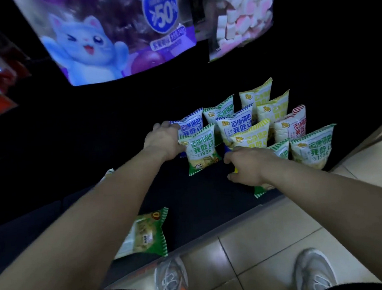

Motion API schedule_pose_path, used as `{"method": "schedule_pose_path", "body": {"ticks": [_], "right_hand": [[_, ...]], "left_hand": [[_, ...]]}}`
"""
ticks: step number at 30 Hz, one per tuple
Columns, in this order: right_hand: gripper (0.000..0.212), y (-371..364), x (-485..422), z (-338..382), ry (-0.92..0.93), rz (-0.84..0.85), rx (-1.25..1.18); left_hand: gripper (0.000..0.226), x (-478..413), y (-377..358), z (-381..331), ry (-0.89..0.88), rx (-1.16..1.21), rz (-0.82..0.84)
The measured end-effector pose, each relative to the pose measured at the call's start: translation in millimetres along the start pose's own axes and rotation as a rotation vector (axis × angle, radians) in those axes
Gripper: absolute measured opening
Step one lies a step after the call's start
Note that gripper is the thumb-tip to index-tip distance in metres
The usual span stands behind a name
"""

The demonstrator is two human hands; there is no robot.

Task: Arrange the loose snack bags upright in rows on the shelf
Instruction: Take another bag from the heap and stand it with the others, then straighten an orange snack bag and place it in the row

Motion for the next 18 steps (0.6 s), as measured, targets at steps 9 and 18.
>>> {"method": "schedule_pose_path", "body": {"ticks": [9,18], "right_hand": [[0.058,30,-6,83,0.113,-0.107,-0.016],[0.069,25,-90,174,0.184,-0.125,-0.053]], "left_hand": [[0.067,146,20,117,0.088,-0.025,0.112],[0.076,168,-4,194,0.239,0.130,0.149]]}}
Point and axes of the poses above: each hand's wrist, its own x-axis away from the middle knuckle, its own y-axis out of the back of the hand, z = x × y, the point moved 3 cm from there along -x, towards the middle knuckle, and after that the axes turned 11 degrees about x, right-handed, at the moved point
